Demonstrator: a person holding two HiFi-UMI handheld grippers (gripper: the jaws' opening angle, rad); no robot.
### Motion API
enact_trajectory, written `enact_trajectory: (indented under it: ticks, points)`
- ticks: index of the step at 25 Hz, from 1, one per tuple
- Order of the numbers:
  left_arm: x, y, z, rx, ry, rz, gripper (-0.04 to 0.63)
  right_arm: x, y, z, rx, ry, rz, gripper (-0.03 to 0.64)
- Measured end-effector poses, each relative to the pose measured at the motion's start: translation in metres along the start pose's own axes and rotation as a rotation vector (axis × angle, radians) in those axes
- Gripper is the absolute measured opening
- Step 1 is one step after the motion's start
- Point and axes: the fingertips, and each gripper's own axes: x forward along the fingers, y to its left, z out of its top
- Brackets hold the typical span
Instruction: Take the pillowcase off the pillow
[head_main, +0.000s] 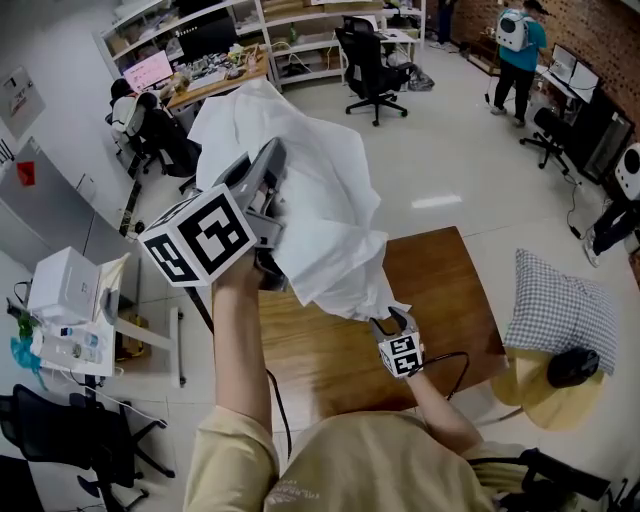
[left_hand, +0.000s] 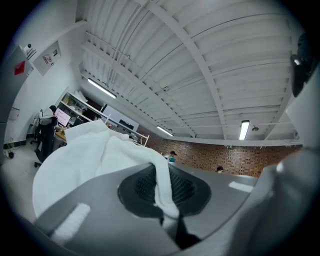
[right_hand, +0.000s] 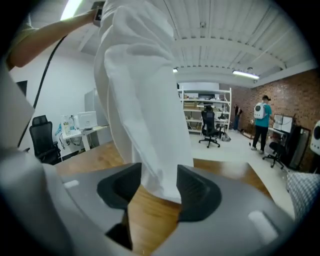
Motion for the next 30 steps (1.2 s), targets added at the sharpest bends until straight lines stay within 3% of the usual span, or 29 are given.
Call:
enact_trajectory:
  ticks: [3,10,15,16,17,18,19,21,24,30]
  points:
    - [-0.002,-0.006,-0.008,0.003,-0.003,0.004,0.009,-0.019,0.019,0.040,-0.048,-0.084,0.001,0.145]
    - [-0.002,0.009,-0.037,-0.021,0.040,0.043,0.009,-0.105,0.070,0.168,-0.039,-0.300,0.045,0.146]
    - [0.003,0.014,-0.040,-0.049,0.027,0.027,0.009,-0.117,0.067,0.189,-0.042,-0.449,0.072,0.155]
    - [0.002,0.014,-0.040,-0.058,0.026,0.023,0.009,-0.119,0.068,0.188,-0.037,-0.431,0.071,0.150]
    - [0.001,0.014,-0.040,-0.066,0.024,0.019,0.009,-0.120,0.071,0.186,-0.037,-0.382,0.060,0.106]
    - [0.001,0.015,-0.039,-0.074,0.022,0.014,0.009,-0.118,0.074,0.182,-0.047,-0.313,0.041,0.019]
    - [0.001,0.014,-0.039,-0.083,0.021,0.009,0.009,-0.114,0.077,0.176,-0.068,-0.250,0.021,0.005]
    - [-0.001,0.012,-0.038,-0.109,0.017,-0.008,0.009,-0.098,0.078,0.151,-0.102,-0.161,-0.002,0.003]
    - [-0.004,0.002,-0.032,-0.141,0.007,-0.042,0.009,-0.076,0.069,0.095,-0.032,-0.049,0.011,0.002]
    - [-0.003,-0.005,-0.031,-0.261,0.016,-0.111,0.008,-0.044,0.055,0.037,-0.075,0.059,0.018,0.000]
